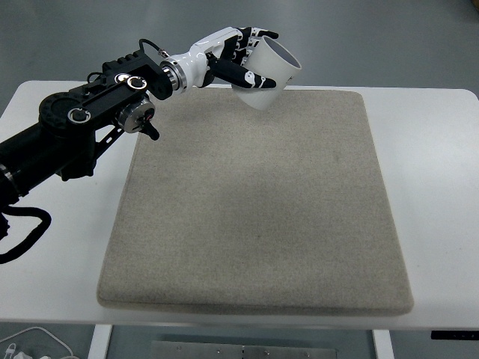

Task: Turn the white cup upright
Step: 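Lift the cup with the left hand and rotate it opening-up, then lower the upright cup onto the pad with the left hand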

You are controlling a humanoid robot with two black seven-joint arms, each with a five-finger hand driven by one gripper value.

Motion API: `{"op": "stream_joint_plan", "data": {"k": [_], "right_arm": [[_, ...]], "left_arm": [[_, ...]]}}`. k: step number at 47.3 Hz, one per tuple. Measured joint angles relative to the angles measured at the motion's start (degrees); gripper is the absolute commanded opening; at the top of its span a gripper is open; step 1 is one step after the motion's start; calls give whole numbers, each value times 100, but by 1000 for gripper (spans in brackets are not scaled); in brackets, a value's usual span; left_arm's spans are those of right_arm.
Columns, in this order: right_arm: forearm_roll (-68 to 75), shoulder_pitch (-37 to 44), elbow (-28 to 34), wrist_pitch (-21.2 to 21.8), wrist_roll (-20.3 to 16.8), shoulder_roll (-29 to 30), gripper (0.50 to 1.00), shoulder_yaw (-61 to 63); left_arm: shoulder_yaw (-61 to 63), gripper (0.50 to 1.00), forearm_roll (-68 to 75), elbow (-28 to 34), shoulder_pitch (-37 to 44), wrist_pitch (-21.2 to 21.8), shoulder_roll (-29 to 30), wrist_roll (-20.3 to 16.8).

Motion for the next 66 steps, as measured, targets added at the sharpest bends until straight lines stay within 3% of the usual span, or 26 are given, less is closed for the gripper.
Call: {"op": "stream_joint_plan", "data": {"k": [14,27,37,66], "right_arm": [[0,1,0,0,0,0,930,-2],[0,-1,-1,0,0,0,928,-1],[0,-4,-3,0,0,0,930,0],[0,-1,1,0,0,0,930,0]], "left_arm": [[-644,527,5,40,619,-4,-63,-950],[-890,501,-11,99,990,-90,-140,-1883],[-1250,510,-20,322,1238,-207,-351,-2284],[-1386,518,-8,1057,1458,-199,-710,-2825]]}}
